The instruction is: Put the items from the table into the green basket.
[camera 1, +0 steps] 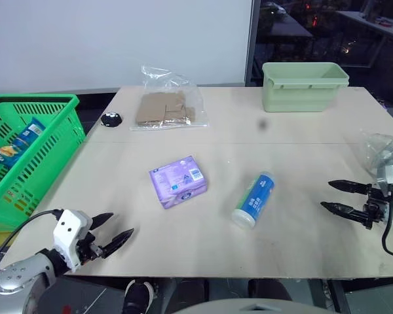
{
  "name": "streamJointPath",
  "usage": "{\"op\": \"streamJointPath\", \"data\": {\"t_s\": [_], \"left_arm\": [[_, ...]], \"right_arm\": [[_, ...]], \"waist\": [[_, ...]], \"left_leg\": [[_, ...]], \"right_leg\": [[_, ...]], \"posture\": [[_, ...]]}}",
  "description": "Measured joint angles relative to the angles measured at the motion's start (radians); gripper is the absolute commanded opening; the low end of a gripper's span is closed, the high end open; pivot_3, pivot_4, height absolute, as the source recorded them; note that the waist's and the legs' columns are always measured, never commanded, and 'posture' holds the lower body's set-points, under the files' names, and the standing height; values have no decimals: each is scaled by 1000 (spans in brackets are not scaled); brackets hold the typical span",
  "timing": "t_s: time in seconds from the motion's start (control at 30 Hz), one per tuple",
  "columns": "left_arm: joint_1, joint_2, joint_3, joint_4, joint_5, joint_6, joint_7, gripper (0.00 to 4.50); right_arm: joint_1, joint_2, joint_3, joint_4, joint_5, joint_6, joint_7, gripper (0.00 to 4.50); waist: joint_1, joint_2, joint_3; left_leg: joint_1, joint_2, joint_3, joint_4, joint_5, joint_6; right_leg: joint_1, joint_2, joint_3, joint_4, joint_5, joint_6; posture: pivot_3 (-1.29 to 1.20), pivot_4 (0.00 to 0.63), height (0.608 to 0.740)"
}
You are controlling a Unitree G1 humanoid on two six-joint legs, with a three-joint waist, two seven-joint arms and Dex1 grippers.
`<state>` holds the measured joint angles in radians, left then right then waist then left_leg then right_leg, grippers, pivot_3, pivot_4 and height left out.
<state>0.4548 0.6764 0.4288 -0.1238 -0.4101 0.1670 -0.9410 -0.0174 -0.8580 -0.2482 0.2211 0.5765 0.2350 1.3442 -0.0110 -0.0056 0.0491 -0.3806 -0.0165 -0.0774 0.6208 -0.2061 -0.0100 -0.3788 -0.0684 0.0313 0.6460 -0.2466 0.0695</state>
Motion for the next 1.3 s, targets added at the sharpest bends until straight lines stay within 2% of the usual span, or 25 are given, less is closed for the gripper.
{"op": "streamJointPath", "data": {"t_s": [0.23,0.47,0.6,0.73,0.87,0.97,1.1,1.2,1.3], "left_arm": [[-38,64,-3,-3,-14,42,-37,4198],[-51,73,-5,-9,-11,39,-51,4198],[-50,88,-11,-58,-18,67,-73,4198],[-65,102,-68,-136,-22,112,-77,4198],[-155,87,-181,-242,-40,205,-43,4198],[-313,31,-307,-269,-45,270,-7,4198],[-503,-37,-467,-248,-34,324,10,4198],[-569,-67,-548,-213,0,328,11,4198],[-614,-105,-623,-179,29,353,26,4198]], "right_arm": [[46,1,-13,-6,26,50,7,4500],[65,-3,-22,-10,25,69,25,4500],[83,-19,-33,-37,26,81,36,4500],[88,-15,-67,-79,56,94,32,4500],[153,-14,-117,-157,80,113,15,4500],[245,-8,-191,-243,121,152,-12,4500],[403,32,-319,-401,171,186,-56,4500],[488,61,-381,-473,185,196,-79,4500],[571,93,-453,-561,210,203,-106,4500]], "waist": [[3,0,2],[-2,0,3],[-2,0,4],[-2,-1,4],[1,0,5],[0,1,5],[-35,0,5],[-62,0,6],[-116,-4,10]], "left_leg": [[-1,3,3,0,0,0],[-1,3,4,0,0,0],[-1,4,4,0,-2,-3],[-1,4,5,0,-3,-4],[-2,4,6,0,-3,-4],[-3,4,8,1,-2,-3],[-2,7,12,1,-1,1],[-2,8,13,1,-1,2],[-2,10,14,1,-4,-2]], "right_leg": [[0,0,-2,-1,0,0],[0,0,-1,-1,0,0],[-1,0,-1,-1,0,0],[-1,-1,-1,-2,0,0],[-1,-1,-3,-2,0,0],[0,-1,-3,-2,0,1],[0,2,-1,-2,0,1],[0,3,1,-3,0,1],[0,4,2,-3,0,1]], "posture": [[18,11,740],[9,16,740],[-8,19,740],[-39,17,740],[-99,20,740],[-164,27,740],[-257,37,740],[-310,42,740],[-385,50,740]]}}
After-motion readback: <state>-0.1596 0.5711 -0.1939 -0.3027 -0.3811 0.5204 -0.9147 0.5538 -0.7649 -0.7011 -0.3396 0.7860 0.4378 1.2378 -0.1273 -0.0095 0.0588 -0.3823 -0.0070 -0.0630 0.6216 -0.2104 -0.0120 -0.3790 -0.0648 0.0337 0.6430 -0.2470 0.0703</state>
